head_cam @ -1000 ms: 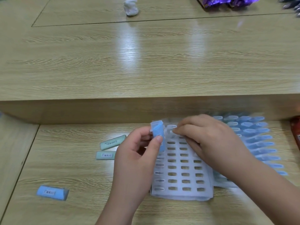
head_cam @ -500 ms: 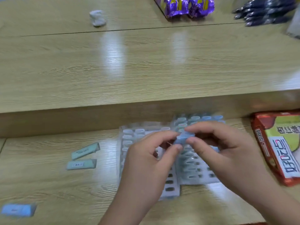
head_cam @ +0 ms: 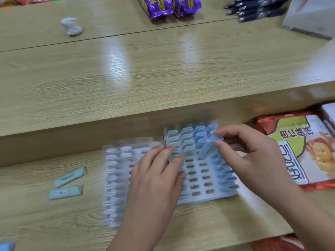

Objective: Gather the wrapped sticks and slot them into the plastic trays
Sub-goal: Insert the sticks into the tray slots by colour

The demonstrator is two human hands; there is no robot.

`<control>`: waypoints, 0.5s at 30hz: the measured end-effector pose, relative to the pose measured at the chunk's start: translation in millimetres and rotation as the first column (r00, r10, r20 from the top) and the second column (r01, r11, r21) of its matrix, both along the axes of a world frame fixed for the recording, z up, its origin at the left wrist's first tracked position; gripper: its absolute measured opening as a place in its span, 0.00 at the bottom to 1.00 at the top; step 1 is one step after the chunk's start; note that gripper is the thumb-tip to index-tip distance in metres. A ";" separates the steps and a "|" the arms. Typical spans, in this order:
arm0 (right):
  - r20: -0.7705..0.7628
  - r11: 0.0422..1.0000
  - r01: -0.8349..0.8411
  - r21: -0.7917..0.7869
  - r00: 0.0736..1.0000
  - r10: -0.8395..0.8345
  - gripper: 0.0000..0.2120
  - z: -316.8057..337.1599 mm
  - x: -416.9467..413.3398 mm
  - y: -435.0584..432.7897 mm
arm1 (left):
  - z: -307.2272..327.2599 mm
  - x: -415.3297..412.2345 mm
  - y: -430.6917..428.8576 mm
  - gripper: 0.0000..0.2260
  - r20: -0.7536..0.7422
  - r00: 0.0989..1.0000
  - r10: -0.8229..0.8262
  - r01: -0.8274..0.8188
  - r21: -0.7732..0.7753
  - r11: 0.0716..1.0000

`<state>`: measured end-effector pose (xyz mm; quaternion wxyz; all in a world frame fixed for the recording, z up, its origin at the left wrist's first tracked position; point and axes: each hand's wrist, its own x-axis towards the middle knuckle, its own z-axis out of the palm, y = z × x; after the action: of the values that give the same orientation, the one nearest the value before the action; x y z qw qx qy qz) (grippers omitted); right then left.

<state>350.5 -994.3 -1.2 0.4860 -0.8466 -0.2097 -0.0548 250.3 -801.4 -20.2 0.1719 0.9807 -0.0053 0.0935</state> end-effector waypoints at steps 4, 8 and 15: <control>0.021 1.000 -0.010 -0.017 1.000 0.010 0.12 -12.7 1.1 5.7 | -1.7 0.5 -0.3 0.17 -0.012 1.000 0.005 -0.005 -0.003 1.000; 0.069 0.994 -0.018 -0.110 0.997 0.025 0.08 -18.6 1.9 8.0 | -2.4 -0.9 -0.9 0.18 -0.031 0.999 0.016 -0.017 -0.010 1.000; 0.183 0.958 0.036 -0.283 0.983 0.017 0.06 -20.3 12.3 -0.3 | -6.2 -1.3 -1.5 0.18 0.004 1.000 0.021 -0.021 -0.033 0.999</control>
<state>362.8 -994.7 -21.5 0.3373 -0.9001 -0.2554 -0.1042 249.0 -802.9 -26.4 0.1869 0.9775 0.0063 0.0975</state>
